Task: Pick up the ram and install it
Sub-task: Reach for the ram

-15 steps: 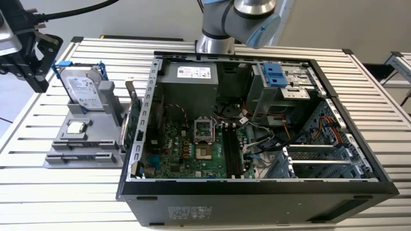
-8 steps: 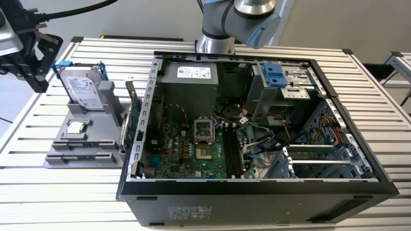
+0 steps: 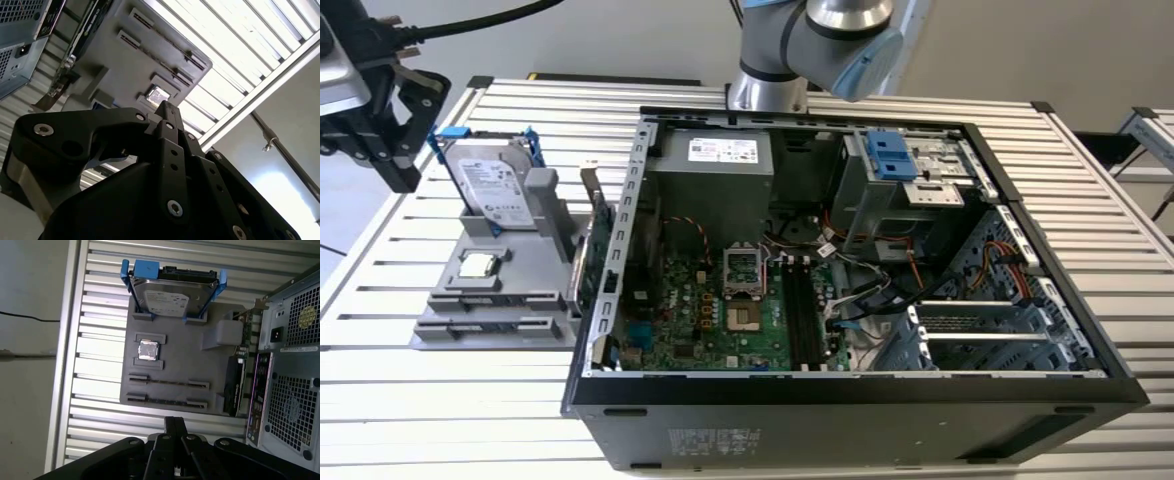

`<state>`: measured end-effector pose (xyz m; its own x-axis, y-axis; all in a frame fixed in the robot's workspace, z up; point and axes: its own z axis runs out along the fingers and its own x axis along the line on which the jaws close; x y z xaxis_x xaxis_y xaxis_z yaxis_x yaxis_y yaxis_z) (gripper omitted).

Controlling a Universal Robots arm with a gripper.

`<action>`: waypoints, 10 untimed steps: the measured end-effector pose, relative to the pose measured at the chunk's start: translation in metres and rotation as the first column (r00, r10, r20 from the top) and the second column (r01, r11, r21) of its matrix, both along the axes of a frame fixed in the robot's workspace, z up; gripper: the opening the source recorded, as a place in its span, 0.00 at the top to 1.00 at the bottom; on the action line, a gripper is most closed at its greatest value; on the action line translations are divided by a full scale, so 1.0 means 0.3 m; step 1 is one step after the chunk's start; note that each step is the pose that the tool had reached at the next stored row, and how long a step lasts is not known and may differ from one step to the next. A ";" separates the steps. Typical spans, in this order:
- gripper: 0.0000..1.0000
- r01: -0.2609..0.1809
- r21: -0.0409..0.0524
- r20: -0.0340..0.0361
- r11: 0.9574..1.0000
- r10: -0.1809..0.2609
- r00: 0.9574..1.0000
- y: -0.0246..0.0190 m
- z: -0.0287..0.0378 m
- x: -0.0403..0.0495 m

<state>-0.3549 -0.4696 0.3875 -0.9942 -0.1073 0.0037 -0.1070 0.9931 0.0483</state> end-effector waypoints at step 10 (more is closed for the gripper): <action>1.00 -0.033 0.000 0.000 0.999 0.033 0.999 0.000 0.000 -0.001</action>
<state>-0.3551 -0.4696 0.3874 -0.9902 -0.1398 0.0036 -0.1395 0.9890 0.0484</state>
